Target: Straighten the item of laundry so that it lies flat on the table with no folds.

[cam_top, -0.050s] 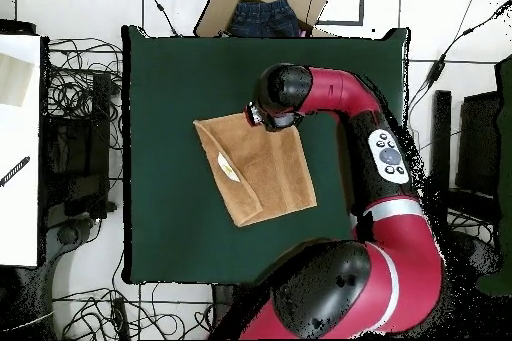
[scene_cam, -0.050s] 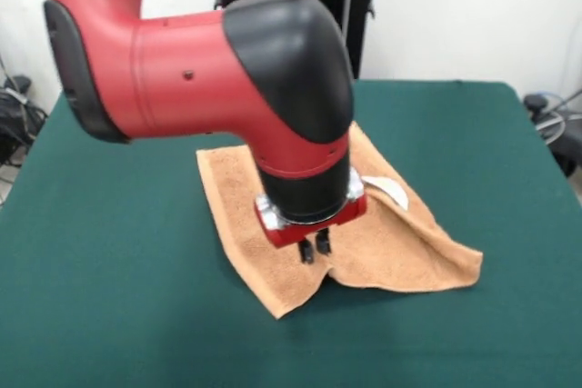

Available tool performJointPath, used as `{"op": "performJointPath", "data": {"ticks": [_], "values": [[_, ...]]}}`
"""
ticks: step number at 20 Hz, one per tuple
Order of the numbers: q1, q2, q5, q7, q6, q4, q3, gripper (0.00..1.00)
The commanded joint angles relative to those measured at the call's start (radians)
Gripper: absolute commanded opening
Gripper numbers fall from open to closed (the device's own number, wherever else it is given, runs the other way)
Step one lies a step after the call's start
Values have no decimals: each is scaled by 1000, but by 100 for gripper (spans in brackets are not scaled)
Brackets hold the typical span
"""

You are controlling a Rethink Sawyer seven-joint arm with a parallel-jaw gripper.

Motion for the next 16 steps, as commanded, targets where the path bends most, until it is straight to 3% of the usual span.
{"op": "performJointPath", "data": {"ticks": [1, 6, 11, 16], "values": [[-48, 33, 0, -303, 44, -57, 92, 0], [-45, 44, -21, -345, 96, -125, 114, 0], [6, 98, -43, -426, 267, -321, 124, 0], [26, 160, -52, -490, 355, -460, 140, 0]]}}
